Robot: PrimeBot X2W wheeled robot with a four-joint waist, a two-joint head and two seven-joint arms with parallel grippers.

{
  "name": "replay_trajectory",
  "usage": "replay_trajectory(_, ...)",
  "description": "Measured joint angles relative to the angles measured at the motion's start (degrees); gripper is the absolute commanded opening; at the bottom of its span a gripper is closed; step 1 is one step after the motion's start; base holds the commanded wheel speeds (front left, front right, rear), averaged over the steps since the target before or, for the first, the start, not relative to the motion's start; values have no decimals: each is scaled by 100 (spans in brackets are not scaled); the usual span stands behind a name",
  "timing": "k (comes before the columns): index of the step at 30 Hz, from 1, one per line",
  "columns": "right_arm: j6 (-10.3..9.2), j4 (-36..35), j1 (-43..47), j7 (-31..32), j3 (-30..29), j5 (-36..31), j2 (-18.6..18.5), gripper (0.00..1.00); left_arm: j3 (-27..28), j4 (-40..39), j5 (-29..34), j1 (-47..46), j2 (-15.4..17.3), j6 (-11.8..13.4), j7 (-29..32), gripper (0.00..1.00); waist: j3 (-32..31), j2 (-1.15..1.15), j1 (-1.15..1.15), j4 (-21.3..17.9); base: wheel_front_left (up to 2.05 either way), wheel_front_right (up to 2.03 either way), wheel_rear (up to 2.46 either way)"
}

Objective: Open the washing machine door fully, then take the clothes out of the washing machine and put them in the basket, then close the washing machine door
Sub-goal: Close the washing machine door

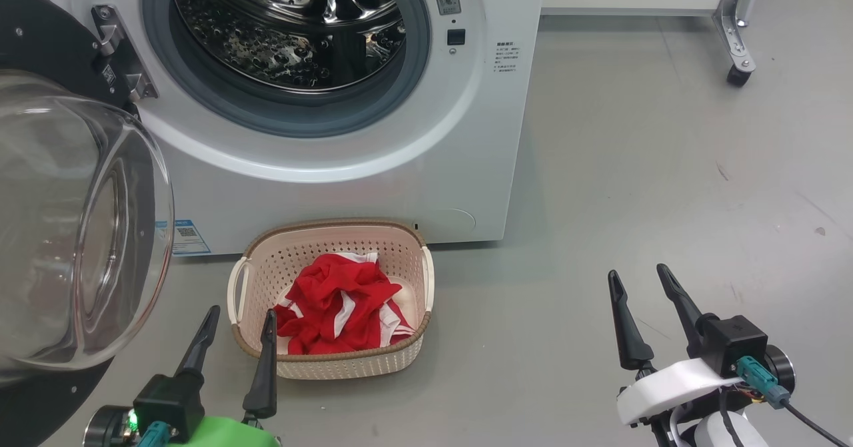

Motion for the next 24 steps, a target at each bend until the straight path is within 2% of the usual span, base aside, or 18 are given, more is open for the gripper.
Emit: replay_trajectory(24,1,-1,0,0,-53,-34,11,100,10,-90,1,53,38,59,76,100,6,0,0,31,-10,10,0)
